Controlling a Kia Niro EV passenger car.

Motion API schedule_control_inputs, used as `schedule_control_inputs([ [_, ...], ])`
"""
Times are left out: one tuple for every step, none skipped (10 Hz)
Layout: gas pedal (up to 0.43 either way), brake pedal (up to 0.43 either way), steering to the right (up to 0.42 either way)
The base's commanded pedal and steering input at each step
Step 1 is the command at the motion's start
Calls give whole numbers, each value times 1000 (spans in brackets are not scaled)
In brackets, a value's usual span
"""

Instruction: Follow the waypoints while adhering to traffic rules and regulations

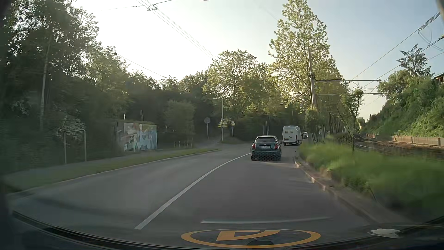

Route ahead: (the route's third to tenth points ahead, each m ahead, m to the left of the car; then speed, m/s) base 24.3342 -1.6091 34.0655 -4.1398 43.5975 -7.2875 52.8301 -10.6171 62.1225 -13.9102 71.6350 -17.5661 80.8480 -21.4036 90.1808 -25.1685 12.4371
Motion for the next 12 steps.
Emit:
schedule_control_inputs([
  [157,0,38],
  [157,0,38],
  [157,0,38],
  [157,0,38],
  [157,0,38],
  [157,0,38],
  [157,0,37],
  [157,0,37],
  [169,0,37],
  [177,0,37],
  [177,0,38],
  [177,0,39],
])
